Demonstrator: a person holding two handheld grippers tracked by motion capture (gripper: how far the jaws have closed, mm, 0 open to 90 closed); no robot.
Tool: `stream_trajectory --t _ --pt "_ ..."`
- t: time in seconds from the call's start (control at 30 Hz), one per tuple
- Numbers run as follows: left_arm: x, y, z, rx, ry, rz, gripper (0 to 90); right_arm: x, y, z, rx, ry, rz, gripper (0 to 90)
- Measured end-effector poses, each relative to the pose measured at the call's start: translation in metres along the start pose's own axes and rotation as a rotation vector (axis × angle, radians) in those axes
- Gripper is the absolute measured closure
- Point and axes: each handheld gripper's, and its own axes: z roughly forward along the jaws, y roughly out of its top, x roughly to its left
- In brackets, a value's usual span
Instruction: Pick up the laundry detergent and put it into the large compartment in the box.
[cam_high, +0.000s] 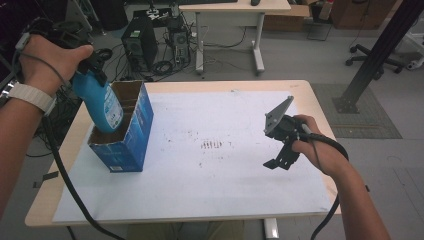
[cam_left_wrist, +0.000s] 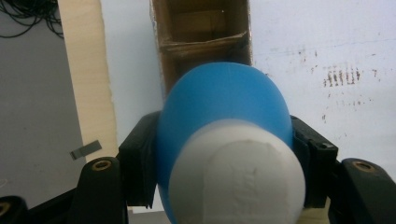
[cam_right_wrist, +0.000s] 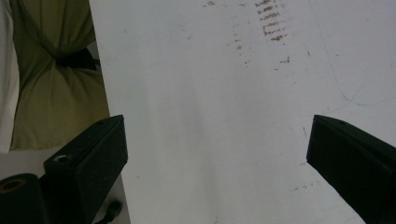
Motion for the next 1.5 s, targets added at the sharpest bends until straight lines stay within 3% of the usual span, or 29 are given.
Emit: stream_trajectory --t 0.47,0.67,0.93,1.5 --pt "-0.002 0.001 0.03 0.021 0.003 0.004 37.5 0.0 -0.002 0.0 0.012 -0.001 0.005 5.5" --pt "-0.003 0.001 0.045 0.023 0.023 0.014 37.6 0.0 -0.003 -0.001 0.011 -0.002 0.009 5.5" --pt "-0.003 -0.002 0.07 0.032 0.017 0.016 37.5 0.001 -0.004 0.0 0.011 0.001 0.013 5.5" --pt "-0.002 -0.007 0.114 0.038 0.043 0.017 37.5 0.0 -0.006 0.002 0.016 0.004 0.025 5.5"
